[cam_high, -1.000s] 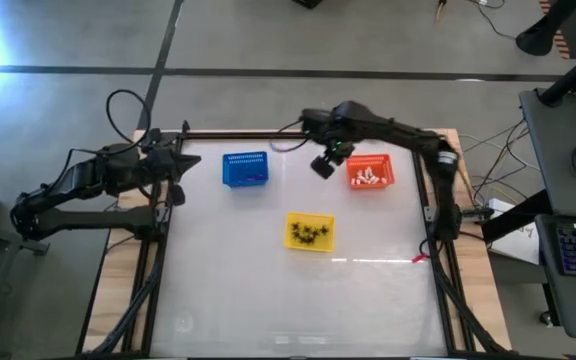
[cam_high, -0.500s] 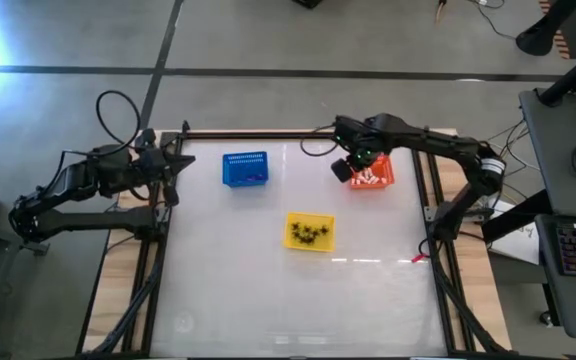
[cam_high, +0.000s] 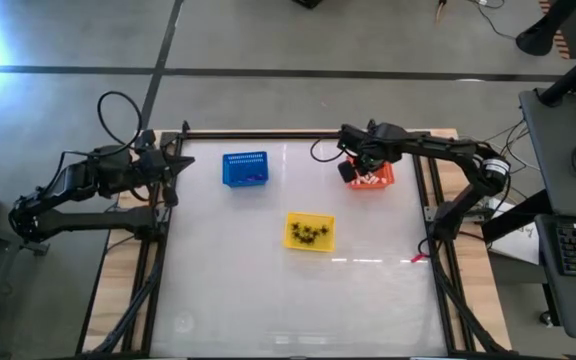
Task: Sort Halloween decoration
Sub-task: Put the white skeleton toy into the orange bin, then return to Home Position
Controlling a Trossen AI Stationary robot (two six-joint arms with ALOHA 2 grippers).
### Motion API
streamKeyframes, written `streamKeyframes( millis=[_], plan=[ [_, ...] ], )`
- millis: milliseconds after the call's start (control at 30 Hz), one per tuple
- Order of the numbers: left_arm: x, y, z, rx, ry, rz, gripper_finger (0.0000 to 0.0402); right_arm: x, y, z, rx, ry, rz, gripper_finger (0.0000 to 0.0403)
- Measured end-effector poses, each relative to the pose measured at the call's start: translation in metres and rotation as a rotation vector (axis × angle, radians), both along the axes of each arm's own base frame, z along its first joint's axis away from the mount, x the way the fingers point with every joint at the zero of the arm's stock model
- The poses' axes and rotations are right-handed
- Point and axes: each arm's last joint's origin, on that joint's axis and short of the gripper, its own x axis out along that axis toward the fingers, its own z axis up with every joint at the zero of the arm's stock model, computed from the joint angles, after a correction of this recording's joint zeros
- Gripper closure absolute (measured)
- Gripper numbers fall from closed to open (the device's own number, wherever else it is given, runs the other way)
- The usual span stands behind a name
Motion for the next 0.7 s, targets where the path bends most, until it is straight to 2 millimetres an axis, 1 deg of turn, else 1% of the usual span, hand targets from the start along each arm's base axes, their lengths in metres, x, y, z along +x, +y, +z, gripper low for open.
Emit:
streamKeyframes(
  millis=[200, 333, 433, 533, 700],
  plan=[
    [-0.001, 0.0, -0.002, -0.006, 0.025, 0.0, 0.0402, -0.005, -0.009, 0.0, -0.013, 0.004, -0.051, 0.0287],
    [-0.003, -0.001, -0.003, -0.008, 0.036, -0.001, 0.0402, -0.005, -0.008, 0.001, -0.007, 0.0, -0.05, 0.0259],
    [-0.005, -0.001, -0.003, -0.006, 0.024, -0.001, 0.0402, -0.004, -0.005, 0.008, -0.002, -0.041, -0.078, 0.025],
    [-0.011, -0.004, -0.003, -0.017, 0.012, -0.041, 0.0402, -0.004, 0.003, 0.017, -0.016, -0.082, -0.088, 0.0249],
    [-0.02, -0.01, -0.012, -0.084, -0.02, -0.159, 0.0402, -0.009, 0.025, 0.045, -0.073, -0.184, 0.025, 0.0258]
  ],
)
